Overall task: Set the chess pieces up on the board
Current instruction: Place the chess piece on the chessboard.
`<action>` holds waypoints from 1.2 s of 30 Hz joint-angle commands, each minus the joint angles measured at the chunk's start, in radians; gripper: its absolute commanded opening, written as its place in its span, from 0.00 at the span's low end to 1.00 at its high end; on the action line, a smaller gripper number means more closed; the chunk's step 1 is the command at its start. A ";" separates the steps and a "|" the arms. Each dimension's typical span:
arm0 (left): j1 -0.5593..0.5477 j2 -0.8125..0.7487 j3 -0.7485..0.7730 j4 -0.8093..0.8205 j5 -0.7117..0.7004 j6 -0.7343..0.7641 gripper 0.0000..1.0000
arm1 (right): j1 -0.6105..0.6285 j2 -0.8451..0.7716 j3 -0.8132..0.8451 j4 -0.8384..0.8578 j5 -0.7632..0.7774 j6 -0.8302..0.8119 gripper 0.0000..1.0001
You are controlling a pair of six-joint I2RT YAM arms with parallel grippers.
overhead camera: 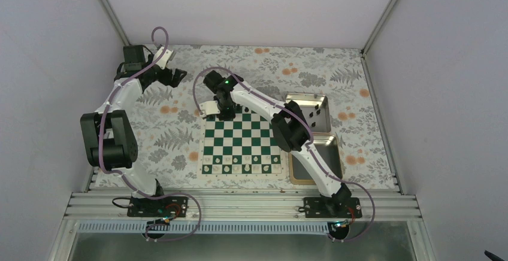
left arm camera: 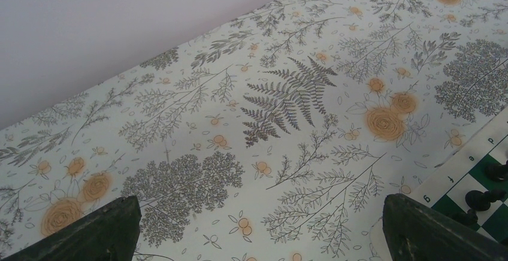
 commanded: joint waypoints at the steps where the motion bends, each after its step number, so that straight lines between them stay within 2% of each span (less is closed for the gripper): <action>1: 0.007 -0.030 0.005 0.024 0.028 -0.010 1.00 | -0.010 -0.067 -0.004 0.005 0.012 0.005 0.06; 14: 0.007 -0.029 0.000 0.025 0.030 -0.007 1.00 | -0.012 -0.042 -0.001 0.025 0.015 0.002 0.07; 26: 0.007 -0.029 -0.002 0.027 0.031 -0.007 1.00 | -0.012 -0.050 -0.006 0.030 -0.002 0.010 0.22; 31: 0.007 -0.033 -0.003 0.026 0.032 -0.006 1.00 | -0.012 -0.069 -0.006 0.023 -0.003 0.013 0.23; 36: 0.007 -0.037 0.006 0.021 0.031 -0.007 1.00 | -0.015 -0.174 -0.007 -0.027 -0.029 0.027 0.24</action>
